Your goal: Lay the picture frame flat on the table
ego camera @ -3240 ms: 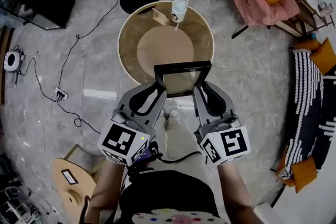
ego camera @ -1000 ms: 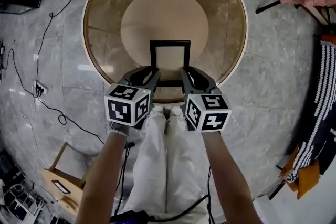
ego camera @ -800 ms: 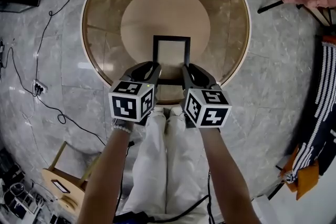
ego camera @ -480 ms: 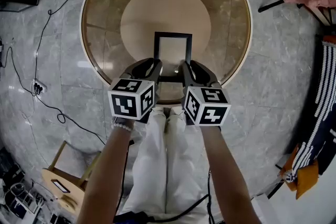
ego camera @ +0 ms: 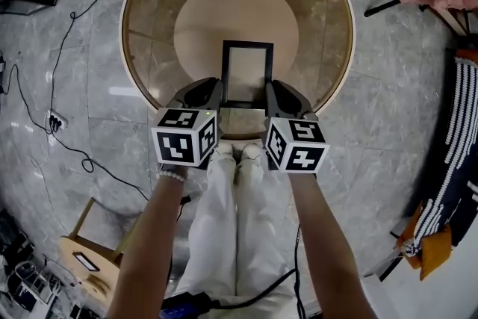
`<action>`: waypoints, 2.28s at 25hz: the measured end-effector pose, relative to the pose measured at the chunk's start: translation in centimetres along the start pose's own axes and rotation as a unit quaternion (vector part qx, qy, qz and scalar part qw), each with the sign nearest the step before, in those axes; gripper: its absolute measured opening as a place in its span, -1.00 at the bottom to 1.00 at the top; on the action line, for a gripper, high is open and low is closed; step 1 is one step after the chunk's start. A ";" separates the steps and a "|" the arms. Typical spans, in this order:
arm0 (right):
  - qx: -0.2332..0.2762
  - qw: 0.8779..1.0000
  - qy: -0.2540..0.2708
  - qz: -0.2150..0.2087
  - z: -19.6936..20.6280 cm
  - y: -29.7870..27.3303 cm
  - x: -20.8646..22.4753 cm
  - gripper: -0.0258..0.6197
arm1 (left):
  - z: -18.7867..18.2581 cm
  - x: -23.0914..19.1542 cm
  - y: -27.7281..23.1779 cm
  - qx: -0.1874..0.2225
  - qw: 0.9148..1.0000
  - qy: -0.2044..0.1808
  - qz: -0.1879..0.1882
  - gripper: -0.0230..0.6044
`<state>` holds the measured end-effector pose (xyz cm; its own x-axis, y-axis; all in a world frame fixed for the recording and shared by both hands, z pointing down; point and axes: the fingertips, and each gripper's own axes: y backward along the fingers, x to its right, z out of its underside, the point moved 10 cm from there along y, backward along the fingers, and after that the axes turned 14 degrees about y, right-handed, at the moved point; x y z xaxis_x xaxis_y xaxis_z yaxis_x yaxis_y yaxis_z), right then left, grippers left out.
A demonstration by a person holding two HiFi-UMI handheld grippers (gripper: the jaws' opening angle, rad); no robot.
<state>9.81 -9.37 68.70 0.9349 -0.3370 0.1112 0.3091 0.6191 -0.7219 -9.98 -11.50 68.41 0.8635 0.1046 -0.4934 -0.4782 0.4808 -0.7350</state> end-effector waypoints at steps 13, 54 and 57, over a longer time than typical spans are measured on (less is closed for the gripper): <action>0.041 0.998 0.049 0.017 -6.4 11.3 -1.0 -0.79 | -4.1 6.9 11.2 0.039 0.995 -0.076 0.047 -0.87; 0.293 0.944 0.151 0.013 -22.0 39.3 -5.6 -0.79 | -12.8 23.3 38.2 0.253 0.929 -0.246 0.114 -0.87; 0.298 0.941 0.160 0.015 -21.9 39.9 -6.0 -0.80 | -12.5 23.5 38.6 0.254 0.930 -0.243 0.111 -0.87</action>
<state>12.72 1.82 24.30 0.8736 -0.4509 -0.1833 0.4161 0.8872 -0.1991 -10.22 -1.40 22.60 0.7816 0.5719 -0.2490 -0.6230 0.7359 -0.2652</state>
